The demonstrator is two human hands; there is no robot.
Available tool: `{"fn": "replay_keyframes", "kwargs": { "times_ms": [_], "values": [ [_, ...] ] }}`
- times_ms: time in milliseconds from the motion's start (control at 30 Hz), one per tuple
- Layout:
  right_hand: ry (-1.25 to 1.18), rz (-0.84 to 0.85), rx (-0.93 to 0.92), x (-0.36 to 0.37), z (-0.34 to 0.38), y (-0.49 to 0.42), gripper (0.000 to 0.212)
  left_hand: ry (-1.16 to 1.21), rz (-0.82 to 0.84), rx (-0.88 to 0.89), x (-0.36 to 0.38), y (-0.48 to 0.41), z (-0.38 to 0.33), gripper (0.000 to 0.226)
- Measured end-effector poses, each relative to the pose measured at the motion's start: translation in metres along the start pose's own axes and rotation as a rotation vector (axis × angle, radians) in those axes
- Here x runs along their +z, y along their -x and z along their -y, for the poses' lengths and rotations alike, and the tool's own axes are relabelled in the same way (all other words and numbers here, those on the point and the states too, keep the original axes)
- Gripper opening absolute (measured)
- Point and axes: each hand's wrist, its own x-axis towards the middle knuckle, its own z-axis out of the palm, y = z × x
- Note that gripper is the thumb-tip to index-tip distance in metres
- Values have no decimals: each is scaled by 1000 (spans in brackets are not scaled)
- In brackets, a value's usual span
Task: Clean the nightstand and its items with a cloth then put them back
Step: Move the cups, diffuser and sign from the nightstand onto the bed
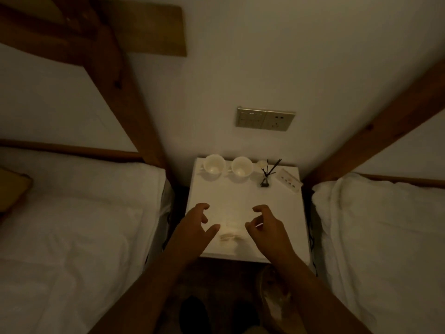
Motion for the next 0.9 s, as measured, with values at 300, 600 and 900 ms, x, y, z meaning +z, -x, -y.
{"fn": "replay_keyframes", "kwargs": {
  "times_ms": [300, 600, 900],
  "values": [
    [28, -56, 31, 40, -23, -120, 83, 31, -12, 7, 27, -107, 47, 88],
    [136, -190, -70, 72, -47, -220, 113, -125, -163, 67, 57, -211, 59, 110],
    [112, -217, -108, 86, -48, -266, 108, -286, -193, 108, 76, -277, 55, 113]
  ]
}}
